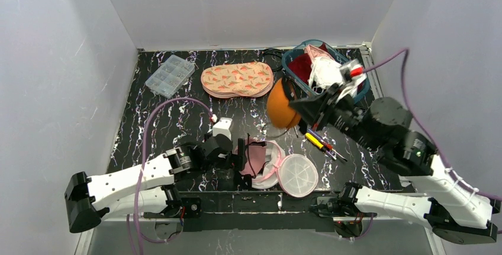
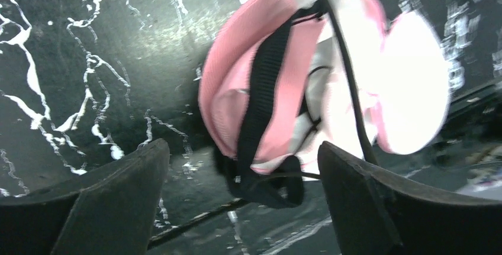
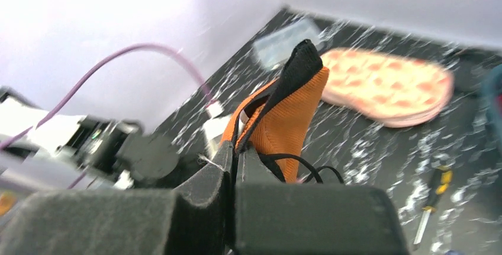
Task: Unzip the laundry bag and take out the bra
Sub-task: Pick up the bra from the laundry bag, then place the bra in the bin.
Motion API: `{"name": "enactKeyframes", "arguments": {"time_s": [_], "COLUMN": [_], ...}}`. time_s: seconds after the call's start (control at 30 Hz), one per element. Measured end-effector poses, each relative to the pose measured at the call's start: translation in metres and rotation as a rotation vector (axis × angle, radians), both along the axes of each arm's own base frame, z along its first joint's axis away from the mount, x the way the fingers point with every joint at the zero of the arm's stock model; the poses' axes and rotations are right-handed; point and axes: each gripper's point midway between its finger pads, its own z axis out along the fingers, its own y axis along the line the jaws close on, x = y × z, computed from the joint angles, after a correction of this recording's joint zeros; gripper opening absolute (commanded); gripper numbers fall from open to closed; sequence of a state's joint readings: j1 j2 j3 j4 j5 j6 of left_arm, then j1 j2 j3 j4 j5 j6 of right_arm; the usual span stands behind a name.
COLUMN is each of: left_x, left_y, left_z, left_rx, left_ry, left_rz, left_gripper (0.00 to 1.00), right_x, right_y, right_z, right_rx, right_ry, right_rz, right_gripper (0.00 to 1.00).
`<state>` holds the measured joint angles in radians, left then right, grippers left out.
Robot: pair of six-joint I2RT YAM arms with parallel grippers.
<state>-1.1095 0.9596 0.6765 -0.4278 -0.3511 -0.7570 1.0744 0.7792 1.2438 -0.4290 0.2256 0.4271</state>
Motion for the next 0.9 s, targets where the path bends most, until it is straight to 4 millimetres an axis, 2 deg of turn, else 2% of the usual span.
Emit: {"name": "enactKeyframes", "arguments": {"time_s": [0.1, 0.13, 0.2, 0.37, 0.53, 0.63, 0.77, 0.83, 0.9], "left_x": [-0.001, -0.001, -0.002, -0.004, -0.005, -0.002, 0.0, 0.002, 0.004], "left_y": [-0.003, -0.003, -0.004, 0.0, 0.016, 0.026, 0.035, 0.038, 0.041], "left_z": [0.024, 0.032, 0.049, 0.084, 0.104, 0.116, 0.119, 0.116, 0.112], "left_rx": [-0.06, -0.079, -0.114, -0.181, -0.224, -0.258, -0.267, -0.255, -0.239], "left_ry": [-0.019, -0.027, -0.042, -0.088, -0.15, -0.196, -0.229, -0.237, -0.241], "left_rz": [-0.007, -0.012, -0.021, -0.032, -0.016, 0.013, 0.041, 0.055, 0.069], "left_gripper": [0.98, 0.98, 0.98, 0.99, 0.98, 0.98, 0.98, 0.98, 0.98], "right_x": [0.024, 0.033, 0.054, 0.099, 0.14, 0.179, 0.237, 0.255, 0.273], "right_y": [-0.016, -0.023, -0.038, -0.062, -0.066, -0.086, -0.128, -0.141, -0.146], "right_z": [0.038, 0.045, 0.046, 0.022, -0.002, -0.014, -0.036, -0.049, -0.062], "right_rx": [-0.027, -0.044, -0.106, -0.326, -0.504, -0.556, -0.595, -0.619, -0.637], "right_ry": [-0.07, -0.087, -0.108, -0.139, -0.169, -0.133, -0.048, -0.024, -0.008], "right_rz": [-0.147, -0.21, -0.354, -0.666, -0.853, -0.963, -1.109, -1.156, -1.184], "right_gripper": [0.01, 0.01, 0.01, 0.01, 0.01, 0.01, 0.01, 0.01, 0.01]}}
